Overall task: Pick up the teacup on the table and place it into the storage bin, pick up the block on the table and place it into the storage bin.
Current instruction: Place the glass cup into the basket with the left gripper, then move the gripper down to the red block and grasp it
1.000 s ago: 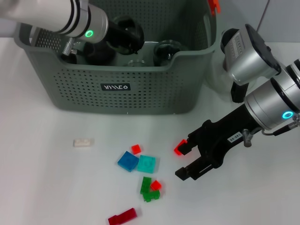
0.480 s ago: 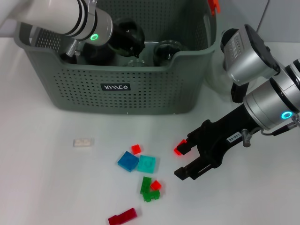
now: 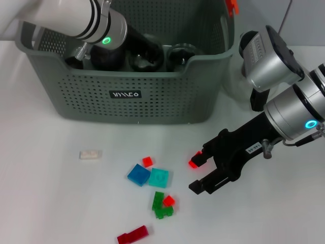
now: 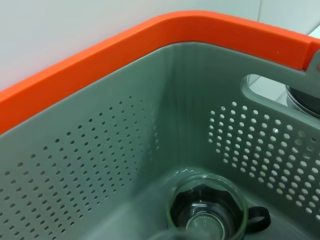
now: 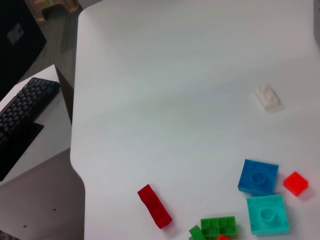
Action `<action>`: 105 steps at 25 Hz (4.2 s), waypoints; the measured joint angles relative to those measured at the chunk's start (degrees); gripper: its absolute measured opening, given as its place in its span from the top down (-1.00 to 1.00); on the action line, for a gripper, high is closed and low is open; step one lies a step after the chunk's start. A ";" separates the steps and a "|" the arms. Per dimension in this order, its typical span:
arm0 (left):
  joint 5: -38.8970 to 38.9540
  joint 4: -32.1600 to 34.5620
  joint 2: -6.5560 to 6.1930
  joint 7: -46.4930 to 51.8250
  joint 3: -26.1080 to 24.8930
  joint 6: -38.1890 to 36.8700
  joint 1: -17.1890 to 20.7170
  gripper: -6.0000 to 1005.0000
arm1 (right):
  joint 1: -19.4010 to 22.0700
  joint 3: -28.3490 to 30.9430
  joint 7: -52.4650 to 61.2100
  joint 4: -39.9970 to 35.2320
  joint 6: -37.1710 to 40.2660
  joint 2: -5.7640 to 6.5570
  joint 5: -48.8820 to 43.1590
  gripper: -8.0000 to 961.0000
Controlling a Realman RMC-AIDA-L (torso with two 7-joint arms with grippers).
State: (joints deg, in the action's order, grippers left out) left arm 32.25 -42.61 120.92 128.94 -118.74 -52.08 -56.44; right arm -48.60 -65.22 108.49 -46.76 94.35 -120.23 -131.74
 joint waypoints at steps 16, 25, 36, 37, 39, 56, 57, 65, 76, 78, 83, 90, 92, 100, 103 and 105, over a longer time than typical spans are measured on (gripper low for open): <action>-0.59 -10.38 -0.71 6.79 -0.86 -8.42 3.24 -0.09 | 0.00 0.09 -0.19 -0.03 -0.23 0.24 0.73 -0.59; 7.25 -30.84 0.56 11.26 -4.42 -24.55 12.19 -0.39 | -0.14 0.79 -0.59 -0.68 -0.21 0.48 0.79 -0.59; 38.85 -34.92 1.05 -3.32 -20.35 -49.50 23.68 -0.41 | -0.07 2.15 -2.98 -0.80 0.50 1.58 0.75 -0.59; 40.66 -33.61 0.91 -4.46 -21.58 -51.25 24.45 -0.41 | -0.08 2.18 -3.12 -0.80 0.58 1.68 0.69 -0.59; 42.61 -31.08 0.55 -5.91 -23.20 -54.03 26.25 -0.41 | -0.28 2.20 -3.16 -0.80 0.74 2.32 0.48 -0.59; 41.57 -11.33 -5.57 -36.90 -11.26 -63.75 35.26 -0.42 | -4.46 1.63 -1.84 -0.79 -1.94 1.89 -8.75 -0.59; 41.06 -10.80 -5.67 -38.69 -10.01 -63.65 35.35 -0.42 | -4.87 1.49 -1.89 -0.79 -2.34 1.68 -9.39 -0.59; 32.89 -10.37 -3.09 -44.98 -9.73 -59.28 34.23 -0.42 | -7.45 -6.76 -1.80 -0.79 -8.42 0.02 -13.60 -0.59; 32.19 -6.74 -3.78 -44.61 -11.27 -56.42 31.32 -0.41 | -8.92 -24.49 0.80 -0.27 -15.96 -0.58 -13.07 -0.59; 32.17 -6.72 -3.78 -44.58 -11.88 -56.58 31.17 -0.41 | -9.09 -26.25 0.63 -0.46 -16.62 -0.56 -13.00 -0.59; 32.17 -5.82 -3.64 -44.51 -14.21 -56.67 31.00 -0.41 | -9.76 -30.78 -0.51 -0.59 -18.80 -0.52 -12.98 -0.59; 32.47 -3.99 -3.66 -43.90 -17.15 -56.79 30.95 -0.41 | -10.67 -33.25 -4.60 -0.25 -18.99 -0.69 -10.75 -0.59; 32.53 -3.71 -3.67 -43.81 -17.28 -56.82 30.95 -0.41 | -10.77 -34.50 -5.33 -0.13 -19.18 -0.70 -9.71 -0.59; 32.66 -3.55 -3.64 -43.11 -17.36 -56.70 30.88 -0.41 | -10.79 -36.02 -7.68 0.56 -20.57 -0.68 -8.88 -0.59; 32.69 -3.41 -3.41 -42.68 -17.86 -56.56 30.80 -0.42 | -10.95 -36.02 -8.73 1.57 -21.49 -0.58 -8.88 -0.58; 32.70 -3.20 -3.29 -42.40 -18.19 -56.56 30.75 -0.42 | -11.15 -35.95 -9.30 2.68 -22.26 -0.65 -8.79 -0.58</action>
State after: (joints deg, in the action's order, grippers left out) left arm 64.95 -45.81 117.63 86.53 -136.93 -108.64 -25.69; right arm -59.75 -101.17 99.20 -44.08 72.10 -120.87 -140.54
